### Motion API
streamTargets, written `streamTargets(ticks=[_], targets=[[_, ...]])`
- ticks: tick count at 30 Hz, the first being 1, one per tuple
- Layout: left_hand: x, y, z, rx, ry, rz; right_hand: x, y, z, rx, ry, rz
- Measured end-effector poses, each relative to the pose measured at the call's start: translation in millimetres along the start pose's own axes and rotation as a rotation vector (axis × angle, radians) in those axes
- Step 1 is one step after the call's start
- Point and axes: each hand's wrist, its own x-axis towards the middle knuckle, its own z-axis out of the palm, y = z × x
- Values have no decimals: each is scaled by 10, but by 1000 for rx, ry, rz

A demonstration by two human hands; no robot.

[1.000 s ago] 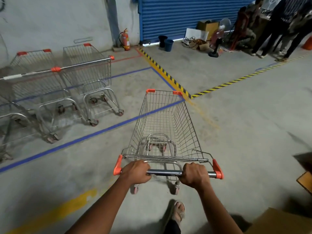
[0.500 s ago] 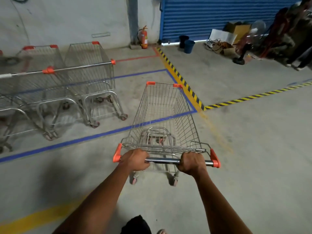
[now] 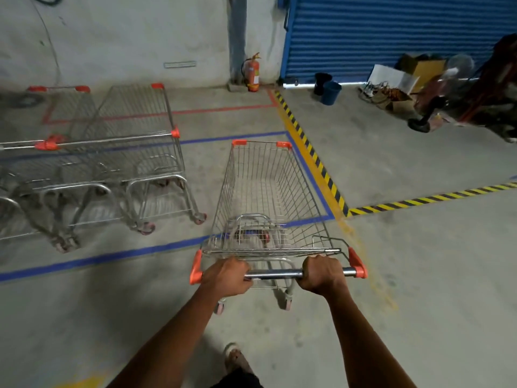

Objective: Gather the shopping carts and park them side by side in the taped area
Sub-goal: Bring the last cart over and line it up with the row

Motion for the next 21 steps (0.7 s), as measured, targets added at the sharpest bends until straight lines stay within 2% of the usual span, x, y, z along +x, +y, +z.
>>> streamTargets(ticks=[10, 16, 21], targets=[[1316, -289, -560, -52, 2, -66, 1585, 426, -453, 4, 1, -65], [2197, -617, -923, -46, 43, -105, 2645, 573, -688, -7, 82, -76], [2880, -878, -1391, 32, 30, -167, 3556, 622, -1022, -12, 60, -123]])
